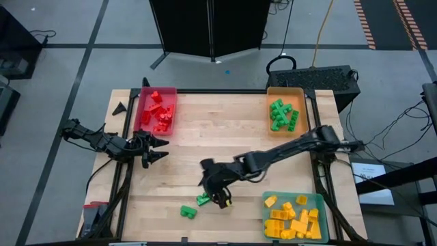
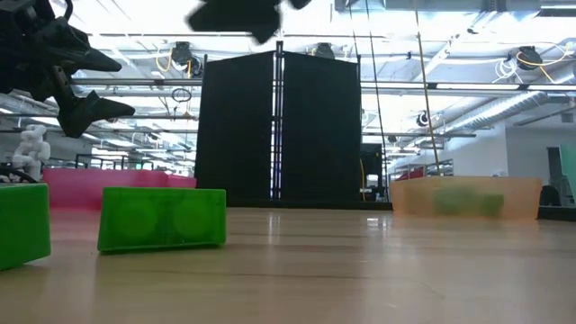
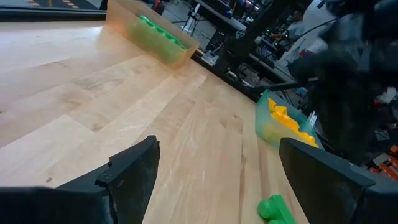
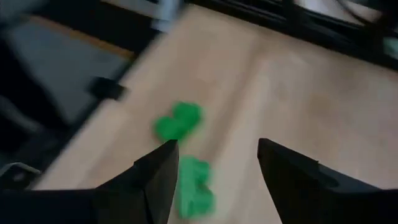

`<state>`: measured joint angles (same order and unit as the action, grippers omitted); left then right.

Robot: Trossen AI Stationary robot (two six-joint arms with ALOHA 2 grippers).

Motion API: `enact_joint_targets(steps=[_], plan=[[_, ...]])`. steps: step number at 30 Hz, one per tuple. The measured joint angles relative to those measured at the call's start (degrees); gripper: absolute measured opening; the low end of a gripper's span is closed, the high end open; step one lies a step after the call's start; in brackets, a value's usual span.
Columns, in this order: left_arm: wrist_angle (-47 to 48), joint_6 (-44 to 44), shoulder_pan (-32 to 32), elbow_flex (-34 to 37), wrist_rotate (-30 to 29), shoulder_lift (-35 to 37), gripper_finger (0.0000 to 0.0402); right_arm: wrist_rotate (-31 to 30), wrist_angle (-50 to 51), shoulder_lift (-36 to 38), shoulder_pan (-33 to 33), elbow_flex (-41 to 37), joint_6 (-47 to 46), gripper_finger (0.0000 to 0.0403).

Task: Sort blocks
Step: Put the green game piece into the orange bin

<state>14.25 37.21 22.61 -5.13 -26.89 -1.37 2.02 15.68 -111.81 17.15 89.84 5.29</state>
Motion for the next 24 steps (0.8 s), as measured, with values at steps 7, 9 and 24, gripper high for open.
enact_joint_targets(steps=[7, 9, 24], plan=[[0.21, 0.04, 0.0, -0.02, 0.22, -0.11, 0.0331, 9.77, -9.85, -8.39, -1.35, 0.0, 10.13, 0.0215], [0.23, 0.04, 0.02, -0.04, 0.22, -0.17, 0.0331, 9.71, -12.49, -11.11, -1.34, 0.0, 9.27, 0.0215], [0.27, 0.2, 0.02, -0.04, 1.51, -0.72, 0.0331, 5.29, -14.63, -18.09, -0.84, 0.11, -7.64, 0.0249]])
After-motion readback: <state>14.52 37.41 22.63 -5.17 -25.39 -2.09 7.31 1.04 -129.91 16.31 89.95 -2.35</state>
